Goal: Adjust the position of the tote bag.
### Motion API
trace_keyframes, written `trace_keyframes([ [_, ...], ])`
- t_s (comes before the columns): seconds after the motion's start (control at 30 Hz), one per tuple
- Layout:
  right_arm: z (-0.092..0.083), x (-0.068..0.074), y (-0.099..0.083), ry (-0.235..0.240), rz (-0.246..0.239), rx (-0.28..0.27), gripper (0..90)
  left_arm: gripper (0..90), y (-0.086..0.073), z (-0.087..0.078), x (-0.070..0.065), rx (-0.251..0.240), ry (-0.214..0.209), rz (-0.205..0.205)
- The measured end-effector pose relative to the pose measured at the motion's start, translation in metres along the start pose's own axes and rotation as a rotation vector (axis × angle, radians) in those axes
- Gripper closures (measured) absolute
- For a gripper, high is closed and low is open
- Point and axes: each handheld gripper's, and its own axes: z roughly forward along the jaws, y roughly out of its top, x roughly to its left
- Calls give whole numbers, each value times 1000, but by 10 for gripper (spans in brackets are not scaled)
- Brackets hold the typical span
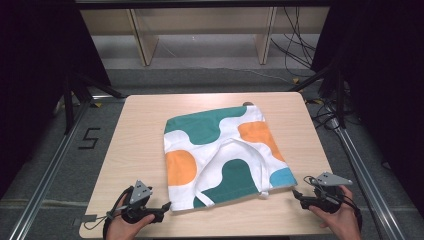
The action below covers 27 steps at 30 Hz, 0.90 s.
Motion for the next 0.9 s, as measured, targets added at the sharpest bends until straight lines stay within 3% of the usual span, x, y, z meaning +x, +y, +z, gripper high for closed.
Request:
trace_keyframes([
  [0.1,0,0,0,2,13,3,245,148,1,-2,3,19,-8,55],
  [0.13,1,0,0,3,9,2,247,148,1,-1,1,-1,-17,28],
  [0.23,-1,2,1,-7,27,12,252,148,1,0,-2,-30,-14,24],
  [0.27,0,0,0,-13,5,-4,254,148,1,0,-4,-31,-18,4],
  [0.3,0,1,1,-13,9,-3,255,148,2,-2,-5,-22,-26,11],
  [0.33,0,2,1,-14,19,1,257,148,2,-3,-3,-2,-25,47],
  [0.37,0,1,1,-15,10,-1,258,148,1,-2,-6,-19,-26,15],
  [0.4,1,-1,1,-14,-8,-8,259,148,1,-3,-8,-23,-34,19],
  [0.47,2,0,2,-11,13,3,263,148,2,-2,-11,-32,-48,14],
  [0.6,3,-1,4,-20,-22,-6,267,148,2,-3,-15,-38,-51,27],
  [0.63,3,1,5,-10,-1,0,271,148,2,-3,-16,-41,-56,28],
  [0.73,5,1,8,-12,-36,-16,276,148,1,-3,-19,-44,-63,42],
  [0.77,5,4,9,-10,-20,-15,279,148,2,-3,-19,-32,-55,56],
  [0.8,6,3,10,-10,-40,-19,282,148,2,-3,-21,-36,-72,47],
  [0.9,8,7,12,-2,-53,-2,291,148,1,-2,-24,-39,-57,64],
])
